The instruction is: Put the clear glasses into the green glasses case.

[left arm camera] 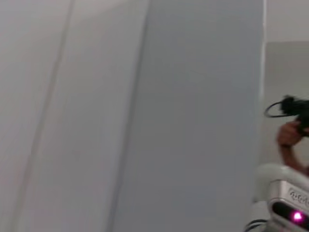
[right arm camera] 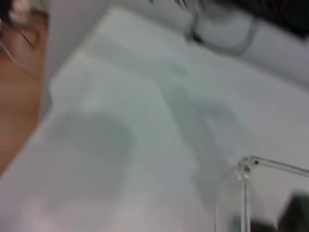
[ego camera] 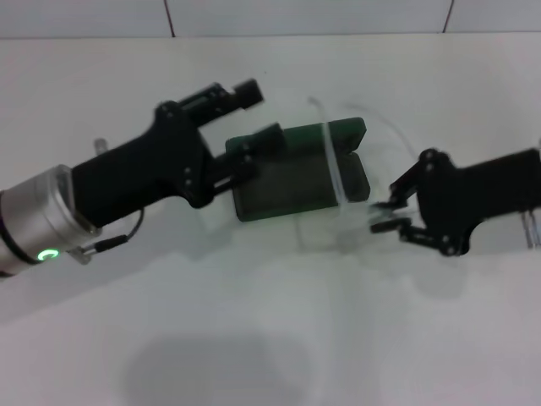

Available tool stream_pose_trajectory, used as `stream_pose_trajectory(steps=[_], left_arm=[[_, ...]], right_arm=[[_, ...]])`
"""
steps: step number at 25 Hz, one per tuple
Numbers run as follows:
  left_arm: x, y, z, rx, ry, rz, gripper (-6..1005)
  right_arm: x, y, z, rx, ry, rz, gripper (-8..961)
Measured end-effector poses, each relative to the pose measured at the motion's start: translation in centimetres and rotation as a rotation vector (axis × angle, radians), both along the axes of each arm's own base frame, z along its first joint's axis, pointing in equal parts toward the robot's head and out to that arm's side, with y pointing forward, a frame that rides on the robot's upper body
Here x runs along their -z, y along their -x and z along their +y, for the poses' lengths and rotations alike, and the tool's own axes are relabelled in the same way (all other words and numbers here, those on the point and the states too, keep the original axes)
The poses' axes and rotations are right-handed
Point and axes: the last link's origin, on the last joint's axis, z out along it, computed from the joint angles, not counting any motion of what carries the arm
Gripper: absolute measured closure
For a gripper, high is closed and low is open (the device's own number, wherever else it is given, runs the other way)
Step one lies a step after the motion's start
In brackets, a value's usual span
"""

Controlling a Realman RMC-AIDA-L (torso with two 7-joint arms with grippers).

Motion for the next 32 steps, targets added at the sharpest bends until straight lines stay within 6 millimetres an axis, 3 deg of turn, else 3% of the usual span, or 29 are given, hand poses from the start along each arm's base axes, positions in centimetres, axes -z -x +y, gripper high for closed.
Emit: stream_pose_trajectory(steps=[5, 13, 32], left_arm=[[0.8, -1.4, 0.3, 0.039, 0.136, 0.021, 377], [2.2, -2.2, 1.0, 0.023, 0.172, 0.064, 378], [4.2, -2.1, 1.9, -0.033, 0.3, 0.204, 378]], right_arm=[[1.1, -0.5, -0.9, -0.132, -0.003, 0.167, 837], [1.5, -1.1, -1.3, -0.186, -0.038, 0.28, 837], [0.9, -2.2, -2.5, -0.182, -0.031, 0.298, 835]])
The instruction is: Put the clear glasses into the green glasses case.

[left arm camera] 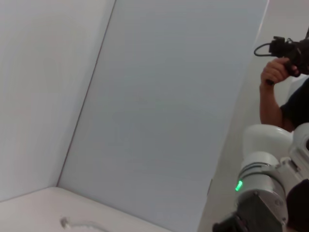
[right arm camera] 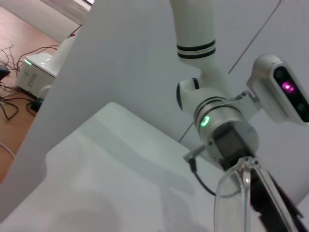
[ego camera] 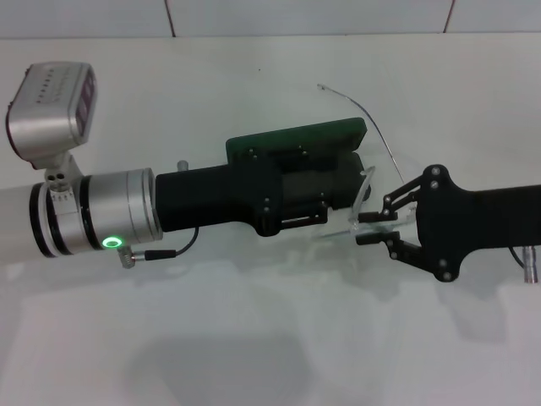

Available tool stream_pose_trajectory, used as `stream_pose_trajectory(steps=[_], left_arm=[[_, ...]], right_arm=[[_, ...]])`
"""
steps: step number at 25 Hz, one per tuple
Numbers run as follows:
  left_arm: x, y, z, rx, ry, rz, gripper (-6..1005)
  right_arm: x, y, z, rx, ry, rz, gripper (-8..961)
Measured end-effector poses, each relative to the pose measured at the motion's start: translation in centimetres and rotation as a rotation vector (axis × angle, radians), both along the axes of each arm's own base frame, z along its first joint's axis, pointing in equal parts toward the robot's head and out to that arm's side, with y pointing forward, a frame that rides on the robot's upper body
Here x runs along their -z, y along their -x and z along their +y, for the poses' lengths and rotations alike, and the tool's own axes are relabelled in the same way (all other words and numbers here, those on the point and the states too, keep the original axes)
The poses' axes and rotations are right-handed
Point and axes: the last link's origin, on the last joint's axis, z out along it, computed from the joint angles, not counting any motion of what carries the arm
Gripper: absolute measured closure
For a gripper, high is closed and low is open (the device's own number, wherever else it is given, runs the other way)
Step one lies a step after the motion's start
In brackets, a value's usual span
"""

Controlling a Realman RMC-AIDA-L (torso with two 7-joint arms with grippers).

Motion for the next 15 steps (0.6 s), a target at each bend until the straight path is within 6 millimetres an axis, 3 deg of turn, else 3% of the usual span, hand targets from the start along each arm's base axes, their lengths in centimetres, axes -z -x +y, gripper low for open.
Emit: stream_pose_trajectory(steps=[8, 15], left_arm=[[-0.6, -0.4, 0.8, -0.017, -0.03, -0.029, 379], [0.3, -1.6, 0.7, 0.048, 0.035, 0.013, 379]], right_arm=[[0.1, -0.6, -0.7, -0.008, 0.037, -0.027, 834], [0.3, -0.7, -0.6, -0.004, 0.035, -0.036, 834]])
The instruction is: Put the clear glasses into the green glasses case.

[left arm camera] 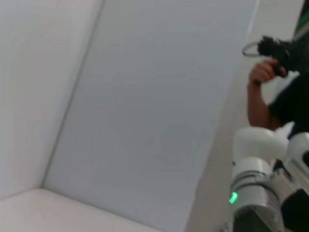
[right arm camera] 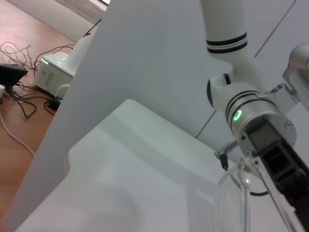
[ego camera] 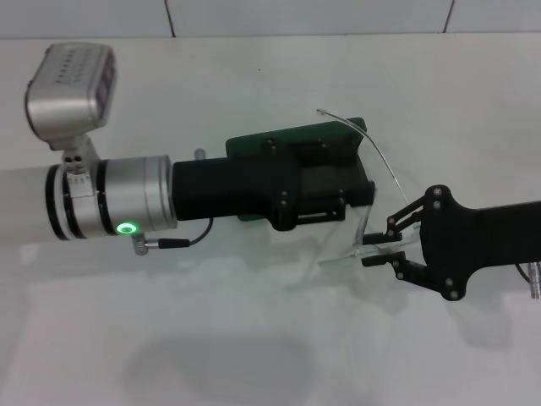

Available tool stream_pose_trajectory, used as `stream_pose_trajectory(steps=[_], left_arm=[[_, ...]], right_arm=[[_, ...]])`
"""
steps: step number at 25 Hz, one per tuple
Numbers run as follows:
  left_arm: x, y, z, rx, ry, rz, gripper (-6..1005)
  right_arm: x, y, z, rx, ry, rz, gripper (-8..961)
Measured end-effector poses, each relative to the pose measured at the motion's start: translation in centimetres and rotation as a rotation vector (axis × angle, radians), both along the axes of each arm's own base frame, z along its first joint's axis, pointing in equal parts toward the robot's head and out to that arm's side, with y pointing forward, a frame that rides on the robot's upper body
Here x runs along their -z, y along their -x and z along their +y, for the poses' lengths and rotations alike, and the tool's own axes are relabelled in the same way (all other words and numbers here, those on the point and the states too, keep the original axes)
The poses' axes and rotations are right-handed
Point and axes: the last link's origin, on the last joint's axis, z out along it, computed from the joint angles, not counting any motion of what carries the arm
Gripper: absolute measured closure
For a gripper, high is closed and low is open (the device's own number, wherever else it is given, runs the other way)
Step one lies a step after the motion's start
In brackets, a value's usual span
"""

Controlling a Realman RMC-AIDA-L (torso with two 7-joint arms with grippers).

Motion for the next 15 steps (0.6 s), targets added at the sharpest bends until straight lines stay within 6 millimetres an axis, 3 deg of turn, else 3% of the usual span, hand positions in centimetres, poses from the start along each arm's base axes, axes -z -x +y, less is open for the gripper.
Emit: stream_pose_trajectory(steps=[15], left_arm=[[0.54, -0.13, 0.4, 0.007, 0.001, 0.045, 380]], right_arm=[[-0.01, 0.09, 0.62, 0.005, -0.03, -0.011, 832]])
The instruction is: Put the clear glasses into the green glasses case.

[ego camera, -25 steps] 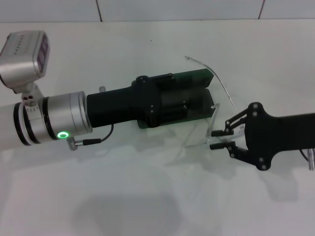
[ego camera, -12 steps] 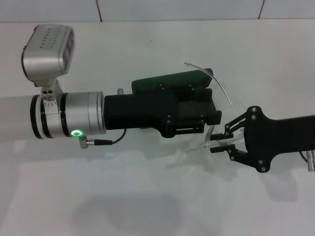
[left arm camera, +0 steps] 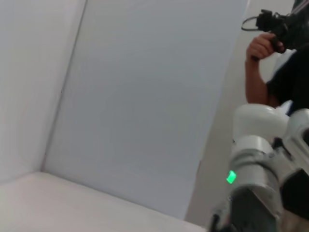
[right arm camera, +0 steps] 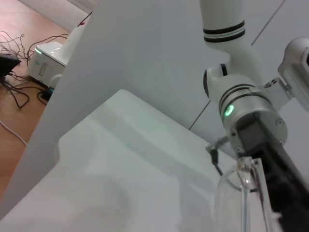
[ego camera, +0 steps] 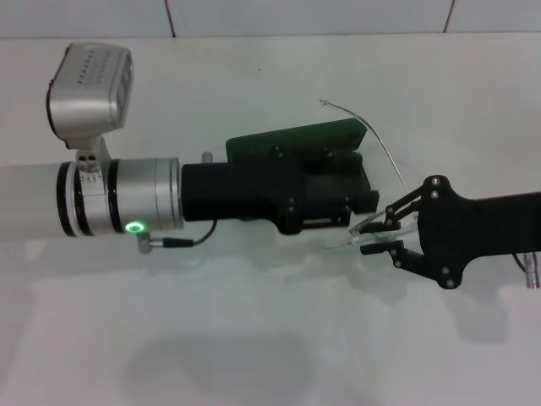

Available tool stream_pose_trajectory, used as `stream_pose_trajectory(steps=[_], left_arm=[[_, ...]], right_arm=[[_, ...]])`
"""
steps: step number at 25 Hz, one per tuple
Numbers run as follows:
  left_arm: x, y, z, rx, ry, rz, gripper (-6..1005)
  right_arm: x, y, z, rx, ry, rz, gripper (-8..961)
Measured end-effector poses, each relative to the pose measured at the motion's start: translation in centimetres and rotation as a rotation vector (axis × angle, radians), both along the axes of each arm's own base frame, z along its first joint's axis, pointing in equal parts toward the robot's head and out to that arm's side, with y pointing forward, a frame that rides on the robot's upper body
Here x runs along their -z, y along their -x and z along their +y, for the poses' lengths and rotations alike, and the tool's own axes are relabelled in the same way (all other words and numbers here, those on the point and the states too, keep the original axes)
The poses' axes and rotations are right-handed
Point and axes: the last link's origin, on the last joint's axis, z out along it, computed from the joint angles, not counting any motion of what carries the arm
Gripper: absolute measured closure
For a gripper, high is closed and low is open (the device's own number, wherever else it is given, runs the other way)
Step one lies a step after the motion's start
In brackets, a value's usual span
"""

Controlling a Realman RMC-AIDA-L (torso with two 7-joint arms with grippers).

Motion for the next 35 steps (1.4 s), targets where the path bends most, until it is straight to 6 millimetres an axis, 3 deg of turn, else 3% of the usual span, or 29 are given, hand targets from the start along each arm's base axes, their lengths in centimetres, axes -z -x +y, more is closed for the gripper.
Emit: stream_pose_trajectory(steps=[4, 7, 12, 23, 35], left_arm=[[-1.2, 0.8, 0.9, -0.05, -0.094, -0.029, 380], [-2.6, 3.1, 1.5, -0.132, -0.218, -0.011, 380], [-2.3, 5.1, 2.1, -0.199, -0.322, 0.057, 380], [1.7, 1.7, 0.0, 0.041, -0.404, 0.001, 380], [1.5, 1.1, -1.0, 0.032, -0.566, -0.109, 381]], right_arm=[[-0.3, -0.1, -0.2, 0.001, 0.003, 0.014, 832], [-1.0, 0.1, -0.7, -0.002, 0.019, 0.067, 831], [-1.9, 1.1, -2.1, -0.022, 0.092, 0.237, 831], [1.2, 3.8, -2.8, 0.019, 0.344, 0.42, 830], [2.1, 2.5, -1.8, 0.279, 0.422, 0.363, 829]])
